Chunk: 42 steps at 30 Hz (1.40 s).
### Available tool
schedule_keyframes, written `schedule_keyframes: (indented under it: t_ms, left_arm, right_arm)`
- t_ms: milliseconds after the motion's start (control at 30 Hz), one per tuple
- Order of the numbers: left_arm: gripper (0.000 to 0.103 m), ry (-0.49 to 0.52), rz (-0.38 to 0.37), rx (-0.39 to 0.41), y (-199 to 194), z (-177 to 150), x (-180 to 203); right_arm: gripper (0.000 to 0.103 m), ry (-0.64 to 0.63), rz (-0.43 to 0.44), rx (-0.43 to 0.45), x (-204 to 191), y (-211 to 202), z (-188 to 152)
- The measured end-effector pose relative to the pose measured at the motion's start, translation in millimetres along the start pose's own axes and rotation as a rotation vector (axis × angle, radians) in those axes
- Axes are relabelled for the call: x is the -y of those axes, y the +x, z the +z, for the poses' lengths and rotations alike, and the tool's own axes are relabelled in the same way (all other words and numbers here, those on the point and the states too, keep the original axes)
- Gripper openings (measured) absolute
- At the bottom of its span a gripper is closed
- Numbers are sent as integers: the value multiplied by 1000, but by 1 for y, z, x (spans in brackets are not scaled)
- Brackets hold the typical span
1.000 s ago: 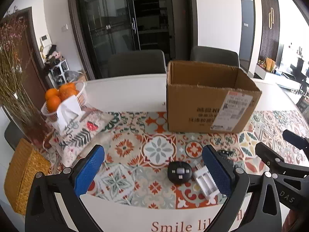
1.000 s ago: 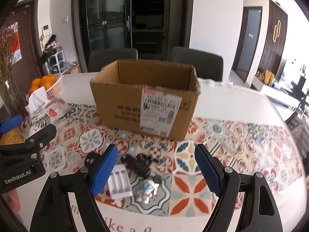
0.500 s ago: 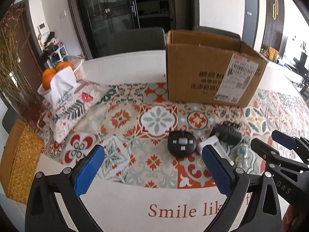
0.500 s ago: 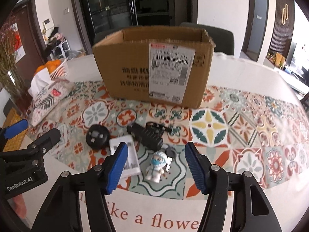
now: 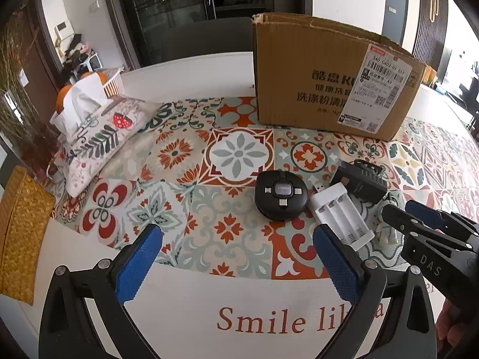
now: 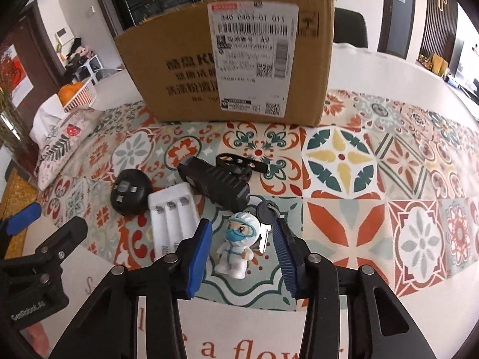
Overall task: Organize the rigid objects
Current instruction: 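Move both open tools back toward the remaining items on the tablecloth, then grasp the white astronaut figurine with the right tool, then grasp the black round cable organizer with the left tool while the right tool holds the figurine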
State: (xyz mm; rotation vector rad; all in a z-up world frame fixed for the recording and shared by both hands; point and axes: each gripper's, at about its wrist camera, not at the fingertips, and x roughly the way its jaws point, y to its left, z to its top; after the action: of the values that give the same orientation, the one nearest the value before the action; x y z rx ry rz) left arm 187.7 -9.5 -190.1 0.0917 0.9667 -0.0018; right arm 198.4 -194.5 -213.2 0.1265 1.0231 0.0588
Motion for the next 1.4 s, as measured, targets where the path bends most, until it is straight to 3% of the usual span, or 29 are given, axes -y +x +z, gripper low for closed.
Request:
schedule_keyframes:
  t_ms: [833,1100,1400]
  left_arm:
    - [99,-18,-7,-48,11,-12,0]
    - [99,-6,-53,-10,10,-7,2]
    - [90,3,-116,-13,29,18,11]
  right_arm:
    - [28,-55,-14,-5,-4,18,-1]
    - [28,-51,-25,26,0,1,-2]
    - [28,-33,-39,45,3,-2,7]
